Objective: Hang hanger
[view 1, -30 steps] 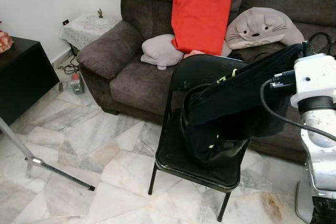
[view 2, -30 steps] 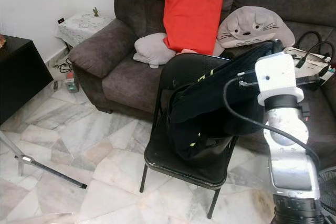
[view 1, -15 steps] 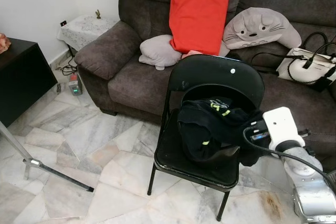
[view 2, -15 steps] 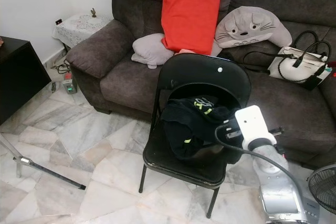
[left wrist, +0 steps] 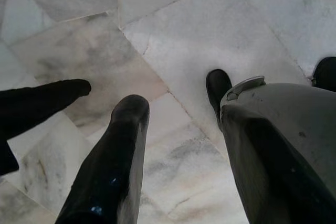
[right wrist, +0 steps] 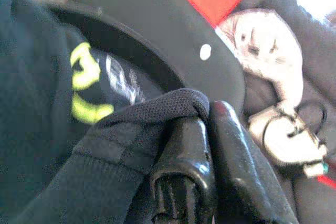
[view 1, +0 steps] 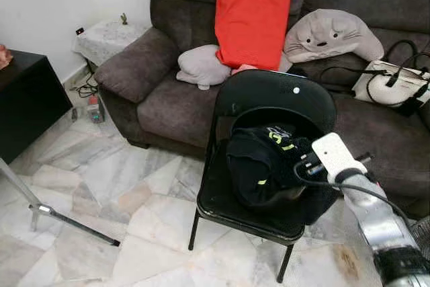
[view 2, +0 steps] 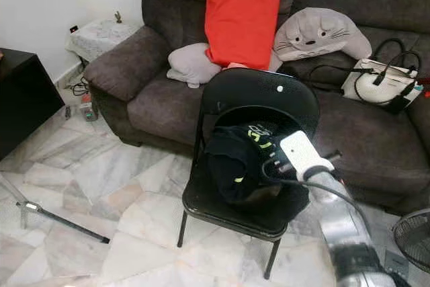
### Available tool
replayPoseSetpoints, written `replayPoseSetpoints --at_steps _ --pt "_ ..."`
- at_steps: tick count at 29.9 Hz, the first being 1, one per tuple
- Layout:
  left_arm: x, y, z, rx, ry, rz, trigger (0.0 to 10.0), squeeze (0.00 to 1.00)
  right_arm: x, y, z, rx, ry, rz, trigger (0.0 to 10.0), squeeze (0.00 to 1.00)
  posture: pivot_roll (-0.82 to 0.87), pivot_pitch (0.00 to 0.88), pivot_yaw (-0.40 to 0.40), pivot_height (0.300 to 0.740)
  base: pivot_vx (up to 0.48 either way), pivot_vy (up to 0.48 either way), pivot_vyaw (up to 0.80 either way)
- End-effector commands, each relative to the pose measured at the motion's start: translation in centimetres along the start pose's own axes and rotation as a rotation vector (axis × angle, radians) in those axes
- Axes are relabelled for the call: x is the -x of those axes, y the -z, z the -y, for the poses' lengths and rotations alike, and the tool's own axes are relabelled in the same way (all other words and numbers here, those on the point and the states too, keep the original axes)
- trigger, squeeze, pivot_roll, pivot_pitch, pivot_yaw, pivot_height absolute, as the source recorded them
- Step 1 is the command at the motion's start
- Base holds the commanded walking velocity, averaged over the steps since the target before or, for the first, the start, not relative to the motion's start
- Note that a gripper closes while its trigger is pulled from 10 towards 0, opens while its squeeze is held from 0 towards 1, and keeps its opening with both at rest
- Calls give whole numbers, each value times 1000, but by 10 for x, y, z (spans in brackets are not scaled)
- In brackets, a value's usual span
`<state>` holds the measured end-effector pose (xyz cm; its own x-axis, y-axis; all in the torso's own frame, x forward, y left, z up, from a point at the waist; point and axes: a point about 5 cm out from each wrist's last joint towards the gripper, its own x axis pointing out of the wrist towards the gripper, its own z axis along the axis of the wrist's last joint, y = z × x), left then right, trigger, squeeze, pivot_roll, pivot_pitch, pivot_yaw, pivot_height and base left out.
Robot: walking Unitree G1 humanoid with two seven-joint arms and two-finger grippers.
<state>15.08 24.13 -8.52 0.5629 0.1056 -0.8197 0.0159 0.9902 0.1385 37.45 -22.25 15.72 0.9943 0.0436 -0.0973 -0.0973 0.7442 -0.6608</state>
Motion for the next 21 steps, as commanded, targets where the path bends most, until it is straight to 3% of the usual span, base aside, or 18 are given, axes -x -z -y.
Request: replayPoseSetpoints --at_steps 1,4,9,10,11,12,13,19,20,21 --pt "2 9 -3 -2 -3 -33 10000 0 -7 -11 -1 23 -14 54 0 0 28 99 19 740 0 0 0" --pt "2 9 -3 -3 -7 -33 10000 0 -13 -23 -9 80 -85 101 0 0 38 93 21 740 0 0 0" --pt "2 8 -4 -6 -9 -32 10000 0 -19 -25 -16 136 -116 78 0 0 54 88 21 740 0 0 0" --pt "2 8 -4 -7 -9 -31 10000 0 -19 -16 -22 144 -151 5 0 0 56 86 23 740 0 0 0" --pt "2 8 -4 -8 -9 -31 10000 0 -18 -5 -27 168 -172 -75 3765 0 59 83 22 740 0 0 0" --pt "2 8 -4 -8 -9 -31 10000 0 -18 -5 -27 168 -172 -75 3765 0 59 83 22 740 0 0 0" --pt "2 8 -4 -10 -8 -32 10000 0 -16 3 -31 177 -183 -126 10000 0 64 82 22 740 0 0 0" --pt "2 7 -5 -16 -8 -33 10000 0 -11 12 -48 179 -209 -131 10000 0 76 79 25 740 0 0 0" --pt "2 7 -5 -16 -9 -32 10000 0 -12 11 -47 163 -199 -122 10000 125 72 79 27 740 0 0 0" --pt "2 7 -5 -16 -9 -32 10000 0 -12 11 -47 163 -199 -122 10000 125 72 79 27 740 0 0 0"
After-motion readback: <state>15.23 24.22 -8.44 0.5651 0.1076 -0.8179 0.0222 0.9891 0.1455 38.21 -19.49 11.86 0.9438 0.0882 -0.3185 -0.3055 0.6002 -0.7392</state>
